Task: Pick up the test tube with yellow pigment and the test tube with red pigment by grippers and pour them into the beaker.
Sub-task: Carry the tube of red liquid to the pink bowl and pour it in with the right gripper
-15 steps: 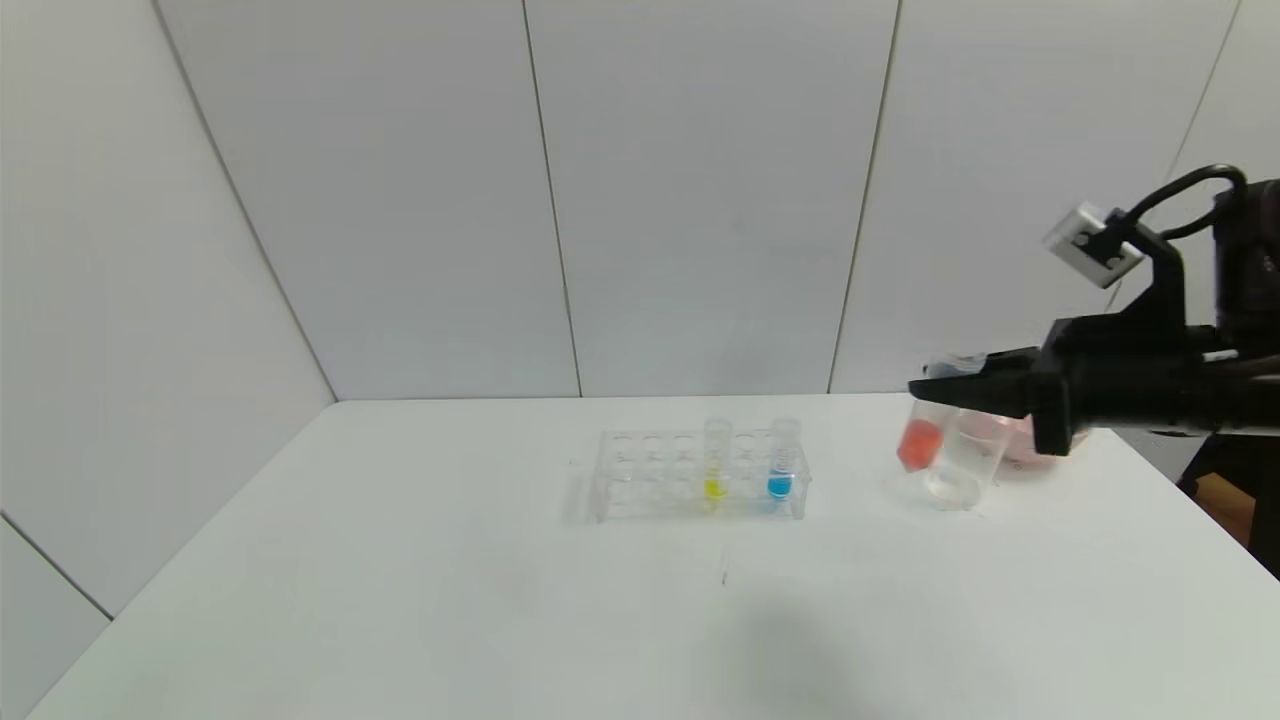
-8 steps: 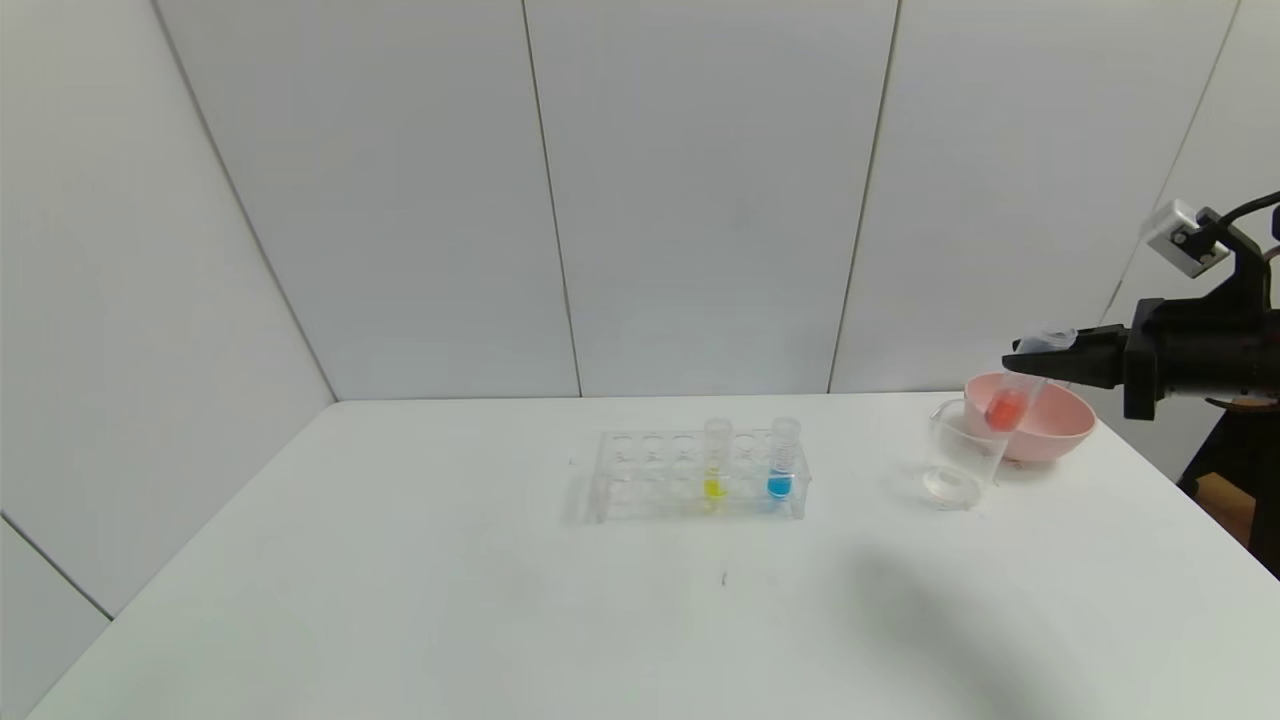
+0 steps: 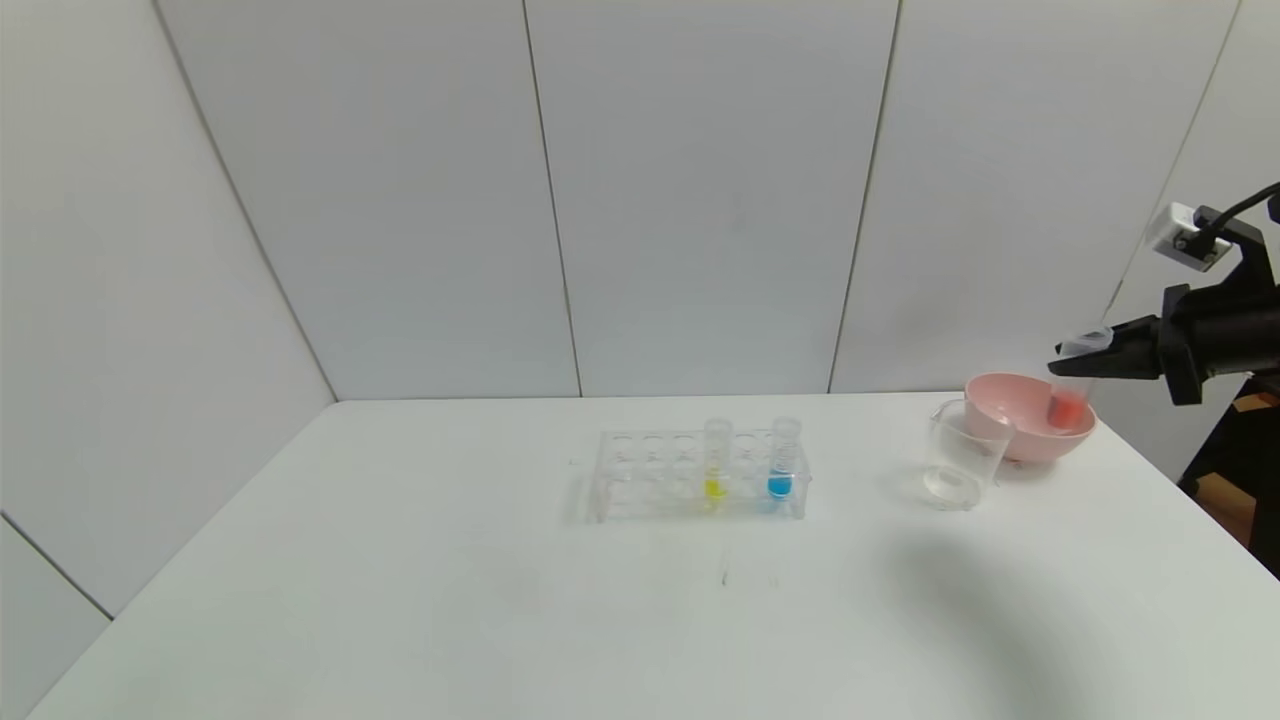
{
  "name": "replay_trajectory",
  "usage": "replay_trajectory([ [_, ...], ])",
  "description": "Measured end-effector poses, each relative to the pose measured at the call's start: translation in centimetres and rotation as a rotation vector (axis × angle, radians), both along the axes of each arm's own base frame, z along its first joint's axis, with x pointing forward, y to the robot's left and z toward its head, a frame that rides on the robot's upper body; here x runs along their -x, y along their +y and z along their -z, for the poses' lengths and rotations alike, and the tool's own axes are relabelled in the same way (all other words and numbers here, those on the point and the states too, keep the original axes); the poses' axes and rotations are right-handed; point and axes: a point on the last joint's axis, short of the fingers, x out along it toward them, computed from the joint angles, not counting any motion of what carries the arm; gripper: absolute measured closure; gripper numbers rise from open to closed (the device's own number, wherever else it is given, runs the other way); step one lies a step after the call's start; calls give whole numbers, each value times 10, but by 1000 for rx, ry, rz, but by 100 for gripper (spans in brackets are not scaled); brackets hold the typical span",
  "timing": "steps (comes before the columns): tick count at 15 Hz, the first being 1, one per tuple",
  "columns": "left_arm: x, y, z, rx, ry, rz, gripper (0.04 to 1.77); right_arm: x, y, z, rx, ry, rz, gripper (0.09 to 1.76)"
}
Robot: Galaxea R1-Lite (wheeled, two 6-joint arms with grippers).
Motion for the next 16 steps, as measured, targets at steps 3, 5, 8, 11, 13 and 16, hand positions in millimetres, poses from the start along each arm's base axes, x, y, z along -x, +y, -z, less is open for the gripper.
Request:
replay_trajectory([
  [3,0,0,0,0,1,0,9,0,-26,5,135,33,-16,134],
  [5,0,0,0,0,0,0,9,-6,-34,6,178,46,2,134],
  [8,0,0,0,0,0,0,9,-24,-43,11,314,-10,-8,134],
  [11,0,0,0,0,0,0,9,-37,-39,21,425,0,-16,134],
  [13,0,0,0,0,0,0,9,-45,-27,25,455,9,-24,134],
  [16,0,0,0,0,0,0,9,-55,-10,29,499,18,-18,134],
])
